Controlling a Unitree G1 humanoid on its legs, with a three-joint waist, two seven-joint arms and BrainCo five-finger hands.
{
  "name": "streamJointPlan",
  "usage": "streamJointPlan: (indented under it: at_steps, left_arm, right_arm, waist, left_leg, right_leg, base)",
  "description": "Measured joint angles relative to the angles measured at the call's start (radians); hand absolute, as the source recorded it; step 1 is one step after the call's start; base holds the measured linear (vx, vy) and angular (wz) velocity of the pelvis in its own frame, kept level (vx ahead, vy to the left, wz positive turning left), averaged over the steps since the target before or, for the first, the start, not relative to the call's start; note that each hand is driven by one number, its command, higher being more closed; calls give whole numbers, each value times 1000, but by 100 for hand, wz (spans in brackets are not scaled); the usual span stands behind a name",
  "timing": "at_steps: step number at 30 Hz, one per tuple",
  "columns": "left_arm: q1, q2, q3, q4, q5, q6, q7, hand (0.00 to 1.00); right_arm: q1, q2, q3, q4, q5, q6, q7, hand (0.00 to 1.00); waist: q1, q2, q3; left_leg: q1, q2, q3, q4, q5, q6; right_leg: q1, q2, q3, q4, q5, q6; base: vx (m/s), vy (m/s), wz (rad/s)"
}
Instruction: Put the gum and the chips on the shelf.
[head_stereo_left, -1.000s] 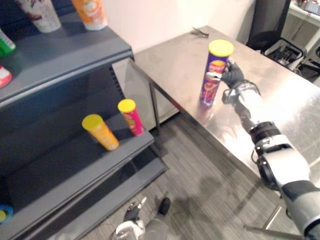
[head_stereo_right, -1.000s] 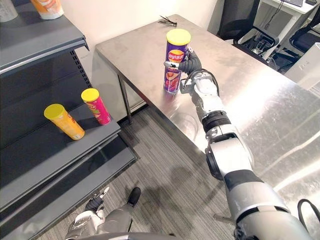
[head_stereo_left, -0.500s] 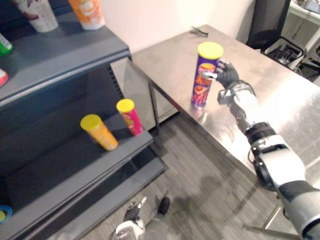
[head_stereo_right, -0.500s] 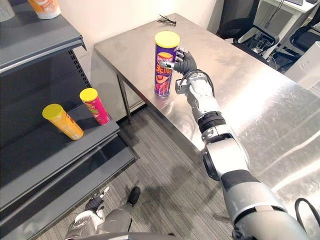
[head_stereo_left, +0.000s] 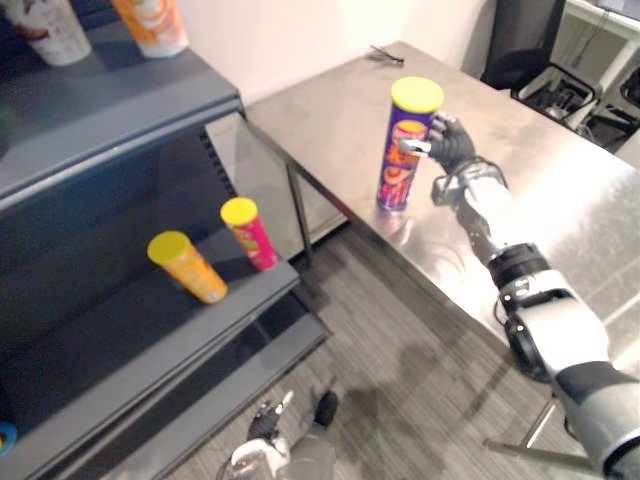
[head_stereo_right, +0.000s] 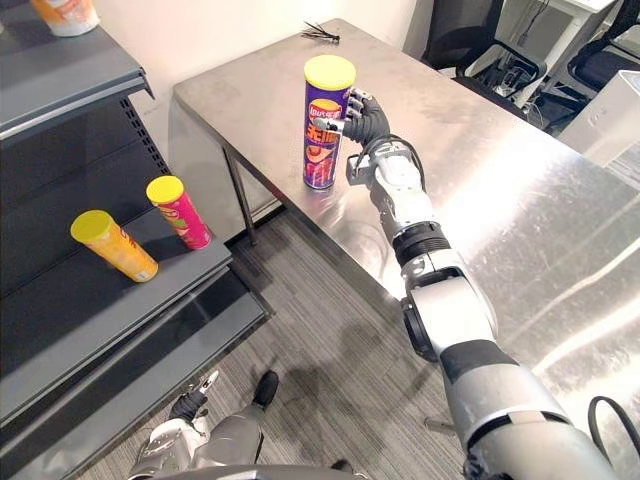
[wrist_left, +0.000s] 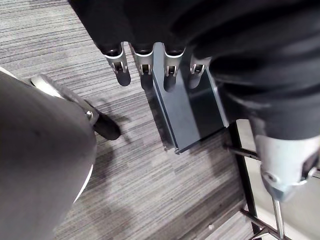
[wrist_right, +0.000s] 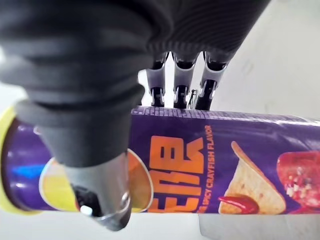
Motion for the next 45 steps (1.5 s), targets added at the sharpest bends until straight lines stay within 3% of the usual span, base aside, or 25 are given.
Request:
streamJointPlan:
  at_steps: [10, 23, 24, 45]
  left_arm:
    - [8, 3, 1, 2, 2, 0, -1, 0]
    - [8, 6, 1, 5, 2, 0, -3, 0]
    - [8, 6, 1, 11, 2, 0, -4, 0]
    - [9, 15, 0, 12, 2, 0, -4, 0]
  right_arm:
    - [71, -6, 38, -74, 3, -1, 27, 100]
    - [138, -20, 38, -148, 2, -17, 41, 100]
    - [141, -20, 38, -151, 2, -17, 42, 0]
    - [187, -20, 39, -133, -2, -15, 43, 0]
  waist:
    - [-23, 0, 0]
    - [-29, -1, -1]
    - [-29, -2, -1]
    - [-29, -19, -15]
  left_leg:
    - [17, 9, 23, 0, -1, 1]
    - [20, 12, 28, 0, -1, 1]
    - [20, 12, 28, 0, -1, 1]
    - [21, 13, 33, -1, -1, 1]
  right_leg:
    - [-2, -3, 25, 16, 0, 0]
    - [-3, -3, 34, 18, 0, 0]
    - [-3, -3, 35, 18, 0, 0]
    - [-4, -2, 39, 19, 0, 0]
  base:
    - [-22, 6, -7]
    - [-12, 2, -1]
    - [0, 0, 0]
    - [0, 0, 0]
